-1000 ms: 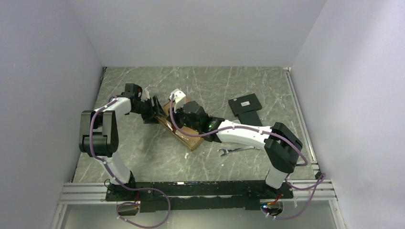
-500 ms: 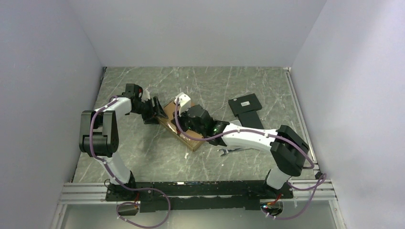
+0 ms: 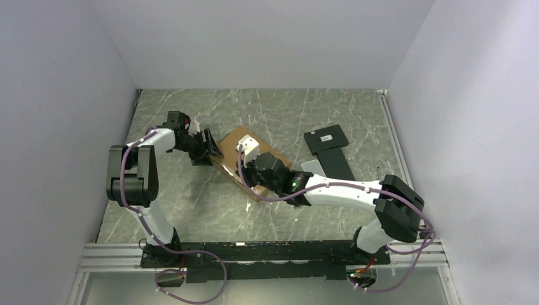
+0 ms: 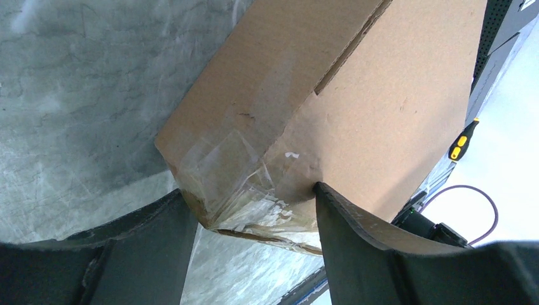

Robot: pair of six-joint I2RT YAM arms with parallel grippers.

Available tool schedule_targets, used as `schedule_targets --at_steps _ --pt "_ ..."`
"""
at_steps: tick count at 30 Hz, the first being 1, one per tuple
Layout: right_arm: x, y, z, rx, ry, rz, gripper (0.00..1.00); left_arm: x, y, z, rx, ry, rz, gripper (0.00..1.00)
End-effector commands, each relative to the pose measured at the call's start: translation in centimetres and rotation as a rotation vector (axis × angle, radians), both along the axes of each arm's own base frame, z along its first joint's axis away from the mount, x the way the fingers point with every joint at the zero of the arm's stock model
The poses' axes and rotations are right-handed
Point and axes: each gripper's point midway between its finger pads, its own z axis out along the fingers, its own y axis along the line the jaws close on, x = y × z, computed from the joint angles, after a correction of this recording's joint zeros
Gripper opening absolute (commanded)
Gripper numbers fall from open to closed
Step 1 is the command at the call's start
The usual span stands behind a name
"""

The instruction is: Unpack the express box

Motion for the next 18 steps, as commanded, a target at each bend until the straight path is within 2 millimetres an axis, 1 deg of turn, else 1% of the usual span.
schedule_targets --at_steps 1,7,14,18 --pt "-0.7 -0.7 3.0 0.079 -0.065 -0.035 0.00 0.5 1.0 -1.5 0.076 0.009 0.008 0.69" --pt "-1.4 -1.8 3.0 0.110 -0.078 -0.074 0.00 0.5 1.0 -1.8 0.080 0.022 0.010 0.69" --pt "-1.8 -3.1 2.3 0.105 -0.098 -0.109 0.00 0.5 1.2 -1.9 0.087 0.024 0.011 0.69" --pt "-2.2 -3.7 2.5 0.148 -0.107 -0.124 0.00 0.6 1.2 -2.0 0.088 0.025 0.011 0.69"
